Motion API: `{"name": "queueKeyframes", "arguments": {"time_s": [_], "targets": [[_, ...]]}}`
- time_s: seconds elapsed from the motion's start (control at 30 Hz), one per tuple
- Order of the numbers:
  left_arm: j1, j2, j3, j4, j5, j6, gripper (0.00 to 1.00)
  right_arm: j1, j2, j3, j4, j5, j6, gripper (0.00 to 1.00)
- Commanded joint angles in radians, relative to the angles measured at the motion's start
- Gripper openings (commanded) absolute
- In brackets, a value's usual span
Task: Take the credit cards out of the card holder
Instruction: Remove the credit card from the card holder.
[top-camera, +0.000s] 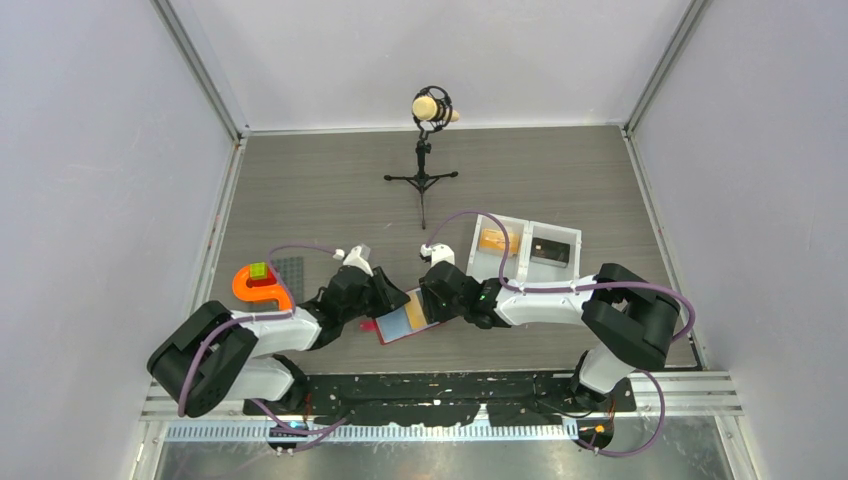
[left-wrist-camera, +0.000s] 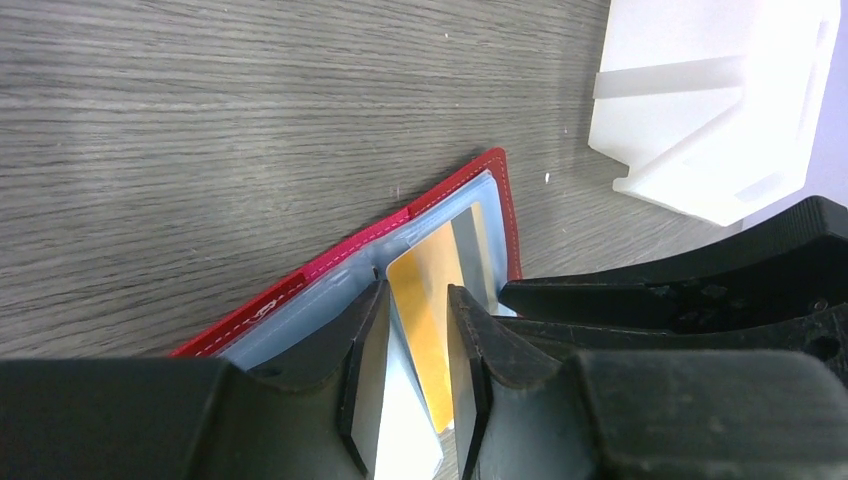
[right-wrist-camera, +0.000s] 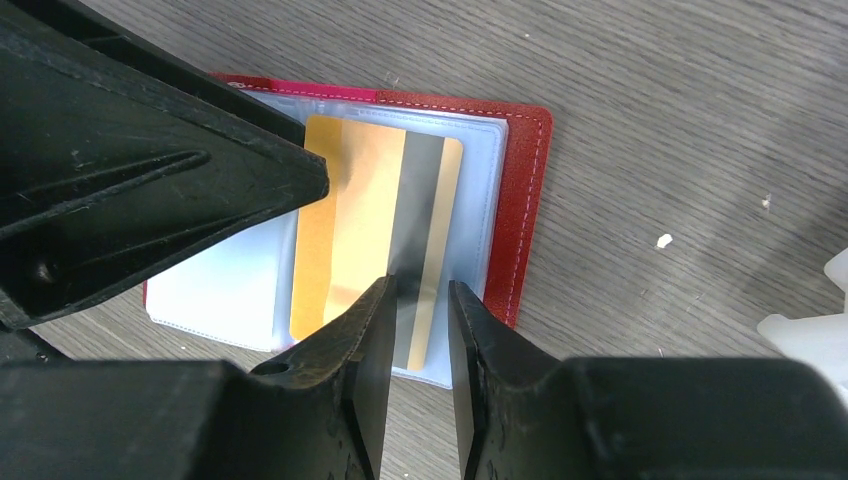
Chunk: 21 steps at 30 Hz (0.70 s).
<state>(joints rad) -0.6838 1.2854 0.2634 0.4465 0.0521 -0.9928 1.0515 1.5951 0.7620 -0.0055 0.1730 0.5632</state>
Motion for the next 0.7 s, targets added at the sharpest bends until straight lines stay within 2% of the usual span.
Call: {"name": "queueKeyframes", "arguments": {"time_s": [0.0, 0.2, 0.37, 0.47, 0.67], "targets": [[0.003, 0.019, -0.013, 0.078, 0.055, -0.022, 0.29, -0.002, -0.012, -0.016, -0.011, -0.005, 0.017, 0.33], [0.003, 0.025, -0.015, 0.081, 0.058, -0.021, 0.28, -0.002, -0.013, -0.014, -0.012, -0.006, 0.016, 0.32], [0.004, 0.019, -0.011, 0.083, 0.076, -0.027, 0.21, -0.002, -0.012, -0.012, -0.011, -0.007, 0.017, 0.32], [0.003, 0.008, -0.014, 0.097, 0.095, -0.043, 0.16, -0.003, -0.012, -0.012, -0.010, -0.007, 0.018, 0.32], [0.004, -0.012, -0.024, 0.119, 0.118, -0.071, 0.00, -0.004, -0.012, -0.012, -0.008, -0.011, 0.019, 0.32]]}}
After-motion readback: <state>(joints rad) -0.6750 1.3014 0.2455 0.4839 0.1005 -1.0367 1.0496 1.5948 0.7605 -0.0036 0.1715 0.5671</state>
